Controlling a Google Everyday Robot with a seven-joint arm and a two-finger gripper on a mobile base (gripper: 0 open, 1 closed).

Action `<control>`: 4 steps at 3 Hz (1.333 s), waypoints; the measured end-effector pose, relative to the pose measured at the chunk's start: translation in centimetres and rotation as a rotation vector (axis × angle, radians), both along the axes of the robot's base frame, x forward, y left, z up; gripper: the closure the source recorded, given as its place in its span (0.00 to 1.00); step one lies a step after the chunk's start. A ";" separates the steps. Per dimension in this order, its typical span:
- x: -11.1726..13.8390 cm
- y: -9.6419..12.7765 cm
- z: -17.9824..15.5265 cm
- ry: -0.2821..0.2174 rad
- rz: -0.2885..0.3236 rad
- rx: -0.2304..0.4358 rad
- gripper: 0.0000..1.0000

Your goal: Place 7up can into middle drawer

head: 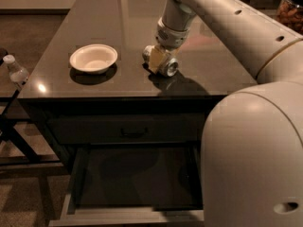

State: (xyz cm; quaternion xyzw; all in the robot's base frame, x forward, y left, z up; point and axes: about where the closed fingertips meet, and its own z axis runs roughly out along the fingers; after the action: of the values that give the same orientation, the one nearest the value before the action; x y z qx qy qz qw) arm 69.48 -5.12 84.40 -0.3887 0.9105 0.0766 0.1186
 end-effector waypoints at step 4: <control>-7.1 -2.2 0.0 -0.083 0.017 0.033 1.00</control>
Offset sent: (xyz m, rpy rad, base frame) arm -0.0684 -0.0282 0.0225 0.0455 -0.1559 -0.0053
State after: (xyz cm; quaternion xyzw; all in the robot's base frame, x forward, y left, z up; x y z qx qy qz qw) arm 62.39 -7.31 84.45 -0.3973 0.9000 0.0764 0.1621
